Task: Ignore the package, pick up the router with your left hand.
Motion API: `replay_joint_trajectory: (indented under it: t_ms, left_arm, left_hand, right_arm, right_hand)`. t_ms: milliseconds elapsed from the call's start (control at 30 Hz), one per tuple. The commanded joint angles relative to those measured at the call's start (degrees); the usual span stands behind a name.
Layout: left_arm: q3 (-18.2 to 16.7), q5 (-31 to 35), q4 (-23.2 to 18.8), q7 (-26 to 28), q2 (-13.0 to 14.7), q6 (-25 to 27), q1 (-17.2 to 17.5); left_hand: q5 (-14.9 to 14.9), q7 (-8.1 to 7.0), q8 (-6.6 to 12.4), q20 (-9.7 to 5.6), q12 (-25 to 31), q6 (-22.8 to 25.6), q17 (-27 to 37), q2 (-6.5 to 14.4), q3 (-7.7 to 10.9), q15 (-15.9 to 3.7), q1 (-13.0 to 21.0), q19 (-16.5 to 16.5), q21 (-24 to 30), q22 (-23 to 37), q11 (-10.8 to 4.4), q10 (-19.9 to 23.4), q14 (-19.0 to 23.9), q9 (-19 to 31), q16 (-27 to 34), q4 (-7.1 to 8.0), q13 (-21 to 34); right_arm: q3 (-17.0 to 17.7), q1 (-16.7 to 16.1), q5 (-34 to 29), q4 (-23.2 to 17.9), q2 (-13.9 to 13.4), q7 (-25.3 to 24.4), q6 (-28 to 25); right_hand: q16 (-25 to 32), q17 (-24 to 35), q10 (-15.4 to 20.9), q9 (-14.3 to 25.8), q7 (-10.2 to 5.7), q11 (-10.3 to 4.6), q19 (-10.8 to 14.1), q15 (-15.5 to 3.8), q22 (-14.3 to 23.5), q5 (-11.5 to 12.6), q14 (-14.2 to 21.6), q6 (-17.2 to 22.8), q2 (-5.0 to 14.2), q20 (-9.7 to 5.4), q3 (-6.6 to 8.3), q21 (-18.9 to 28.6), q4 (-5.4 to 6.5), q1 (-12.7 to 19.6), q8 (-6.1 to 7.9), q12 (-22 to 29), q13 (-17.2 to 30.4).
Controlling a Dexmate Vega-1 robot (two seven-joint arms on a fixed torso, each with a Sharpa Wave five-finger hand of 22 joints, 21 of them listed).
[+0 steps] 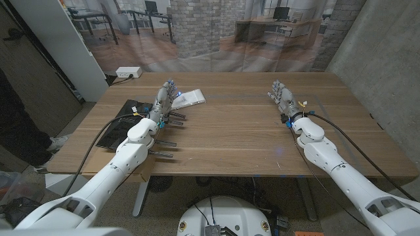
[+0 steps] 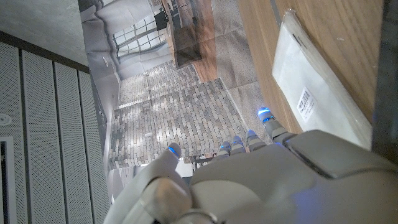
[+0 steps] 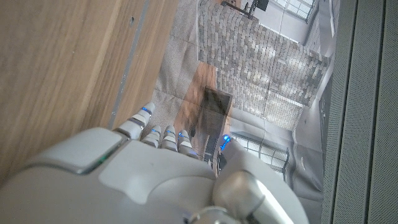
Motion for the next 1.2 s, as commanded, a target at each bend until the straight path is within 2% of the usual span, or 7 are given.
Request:
replay_joint_trajectory:
  t_ms: [33,233,500,867,1200]
  left_arm:
    - [-11.7,9.9,-1.8,-6.2,-9.2,4.0,2.5]
    - [-16.0,14.3,-3.4,-8.6,-12.7,5.0,3.3]
    - [-19.7,18.9,-5.4,-10.4,-15.8,5.9,4.1]
    - [-22.9,22.9,-8.5,-11.7,-18.1,6.9,4.8]
    - [-24.6,26.0,-10.6,-11.8,-18.8,8.1,4.8]
  left_hand:
    - [0.3,0.0,0.38,-0.01,0.2,-12.4,0.1,5.0,0.43,0.03,0.0,-12.8,0.2,0.1,-0.04,-12.6,-13.2,0.1,0.4,0.03,0.1]
    - [0.3,-0.05,0.4,0.0,0.3,-12.5,0.1,5.0,0.46,0.0,0.0,-12.7,0.1,0.1,0.04,-12.7,-13.2,0.1,0.4,0.01,0.1]
    - [0.3,-0.17,0.47,-0.05,0.3,-12.5,0.1,4.8,0.48,-0.04,0.1,-12.6,0.0,0.1,-0.2,-12.6,-13.2,0.1,0.5,-0.18,0.1]
    - [0.3,-0.26,0.6,0.07,0.5,-12.2,0.0,4.3,0.47,-0.07,0.4,-12.4,-0.1,0.1,-0.24,-12.2,-12.9,0.1,0.6,-0.5,0.1]
    - [0.3,-0.29,0.77,0.39,0.8,-11.7,-0.1,4.0,0.48,0.06,0.7,-11.6,0.0,0.1,0.07,-11.5,-12.1,0.1,0.8,-0.82,0.1]
  right_arm:
    - [15.5,-2.1,-15.5,-1.1,12.8,10.0,-6.2]
    - [20.6,-2.3,-20.6,-1.7,17.5,13.7,-7.5]
    - [24.6,-2.0,-24.8,-2.0,21.4,16.9,-8.3]
    - [27.3,-1.4,-27.9,-1.8,24.1,19.1,-8.6]
    - [28.5,-1.1,-29.1,-1.4,25.2,19.9,-8.5]
  right_hand:
    - [0.3,0.2,-0.4,0.1,0.07,0.13,0.4,0.06,0.1,0.5,-0.4,-0.3,3.38,-1.68,0.37,0.3,0.0,0.3,0.24,0.3,0.2]
    - [0.3,0.1,-0.5,0.1,0.14,0.11,0.4,0.05,0.1,0.5,-0.4,-0.4,3.34,-1.66,0.39,0.3,0.0,0.1,0.23,0.3,0.2]
    - [0.3,0.1,-0.4,0.1,0.16,0.08,0.4,0.07,0.1,0.5,-0.4,-0.4,3.26,-1.66,0.39,0.3,0.0,0.0,0.24,0.4,0.2]
    - [0.3,0.1,-0.4,0.2,0.27,0.17,0.4,0.15,0.1,0.6,-0.4,-0.5,3.1,-1.55,0.38,0.3,-0.06,-0.1,0.26,0.4,0.2]
    - [0.3,0.1,-0.5,0.2,0.29,0.19,0.4,0.12,0.1,0.6,-0.3,-0.5,3.02,-1.55,0.39,0.3,-0.1,-0.3,0.27,0.4,0.2]
